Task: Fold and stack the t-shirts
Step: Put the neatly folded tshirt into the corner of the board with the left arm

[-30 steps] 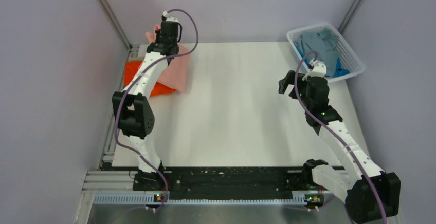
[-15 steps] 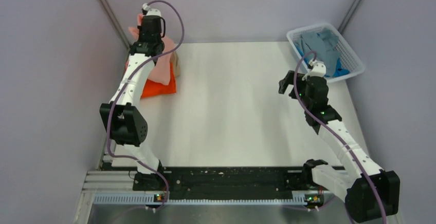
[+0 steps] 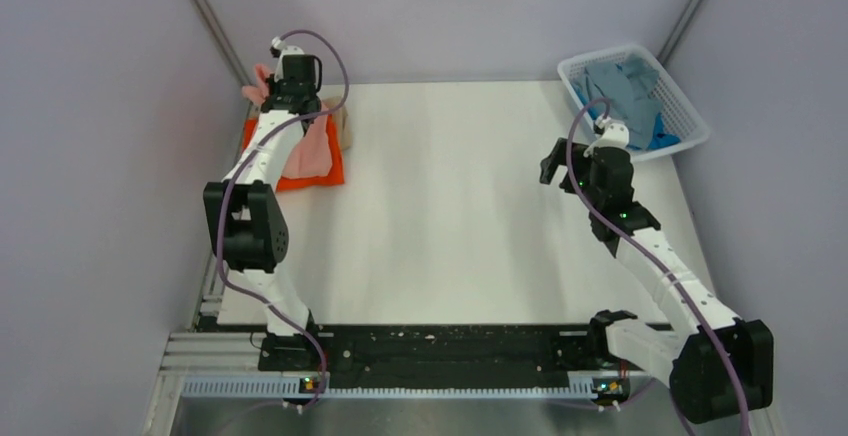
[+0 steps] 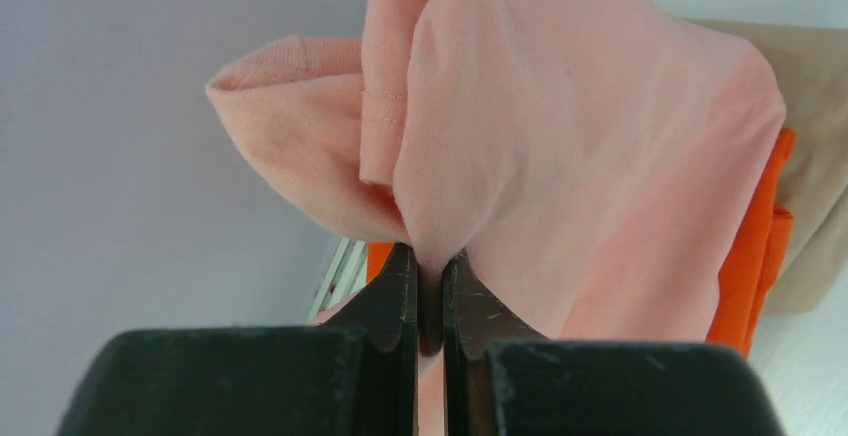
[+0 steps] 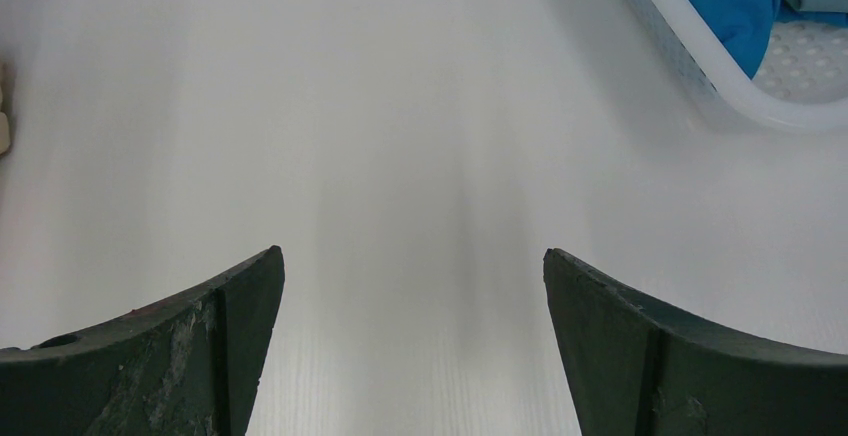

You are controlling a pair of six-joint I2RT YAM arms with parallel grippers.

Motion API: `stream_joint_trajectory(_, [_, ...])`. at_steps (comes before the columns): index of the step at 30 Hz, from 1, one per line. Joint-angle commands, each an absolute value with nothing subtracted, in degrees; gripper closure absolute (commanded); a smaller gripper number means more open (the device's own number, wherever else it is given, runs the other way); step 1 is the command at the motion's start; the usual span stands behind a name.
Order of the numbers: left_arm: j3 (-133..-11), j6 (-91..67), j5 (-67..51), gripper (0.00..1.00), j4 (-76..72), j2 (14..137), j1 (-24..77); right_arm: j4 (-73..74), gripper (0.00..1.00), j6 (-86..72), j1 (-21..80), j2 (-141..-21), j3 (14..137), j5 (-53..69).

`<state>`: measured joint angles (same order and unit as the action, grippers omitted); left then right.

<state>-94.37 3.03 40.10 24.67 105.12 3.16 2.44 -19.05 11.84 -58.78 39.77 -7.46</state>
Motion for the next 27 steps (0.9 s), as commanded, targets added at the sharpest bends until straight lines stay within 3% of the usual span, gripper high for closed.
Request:
stream_joint_trajectory(1, [-93.57,-1.16,43.5,1.0,17.03,106.8,1.35,1.08,0.01,-18.43,11.86,-60.06,42.25,-6.99])
stream_joint_trajectory(7, [-96.2,-3.22,48.05,0.98,16.9,110.71,0.4,1.14,0.01,-18.46,11.82,-60.28,42.25,-7.54])
stream_joint_trajectory(9, [-97.58,-4.24,48.9,0.81,18.21,111.81,0.35,1.16,0.01,-18.4,11.86,-60.51,42.34,-7.36])
stream_joint_trajectory(15, [-99.36,-5.55,46.66,0.06,20.39,112.77,0.36,1.23,0.01,-18.53,11.82,-61.08,42.45,-6.55])
stream_joint_trajectory(27, [-99.5,-9.21,39.53,0.03,24.17,112.14,0.36,2.04,0.01,-18.44,11.82,-60.89,42.54,-6.01])
